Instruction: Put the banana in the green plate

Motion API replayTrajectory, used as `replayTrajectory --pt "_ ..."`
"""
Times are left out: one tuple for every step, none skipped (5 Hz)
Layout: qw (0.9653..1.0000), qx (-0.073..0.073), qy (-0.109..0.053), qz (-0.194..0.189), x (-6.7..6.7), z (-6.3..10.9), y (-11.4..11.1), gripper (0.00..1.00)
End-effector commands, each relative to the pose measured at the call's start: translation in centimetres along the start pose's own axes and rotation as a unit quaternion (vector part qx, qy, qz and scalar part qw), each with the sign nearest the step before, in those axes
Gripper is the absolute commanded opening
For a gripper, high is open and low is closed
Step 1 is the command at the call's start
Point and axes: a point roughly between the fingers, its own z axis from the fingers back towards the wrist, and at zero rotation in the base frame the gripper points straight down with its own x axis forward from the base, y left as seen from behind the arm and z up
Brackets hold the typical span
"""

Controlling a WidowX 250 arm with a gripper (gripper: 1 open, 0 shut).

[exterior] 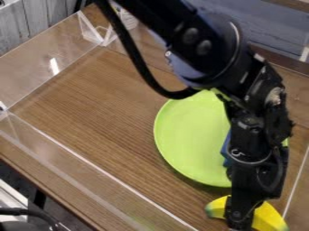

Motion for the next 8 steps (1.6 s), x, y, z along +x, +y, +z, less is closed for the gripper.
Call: replayTrajectory --pt "0.9998 0.015 -0.015 0.003 0.5 0.7 1.0 0.0" --pt "0.9998 0.012 -0.016 0.003 0.5 0.5 1.2 0.0" --pt "0.9998 0.01 -0.017 0.004 0.5 0.5 1.4 0.0" --pt "0.9998 0.009 -0.018 0.004 0.4 0.4 1.5 0.0" --pt "0.9998 0.007 -0.018 0.004 0.5 0.4 1.7 0.0" --pt "0.9998 0.004 -0.019 0.004 0.5 0.3 1.9 0.0" --pt "0.9998 0.002 -0.02 0.004 0.5 0.3 2.0 0.0" --pt "0.9998 -0.001 -0.02 0.004 0.5 0.3 2.2 0.0"
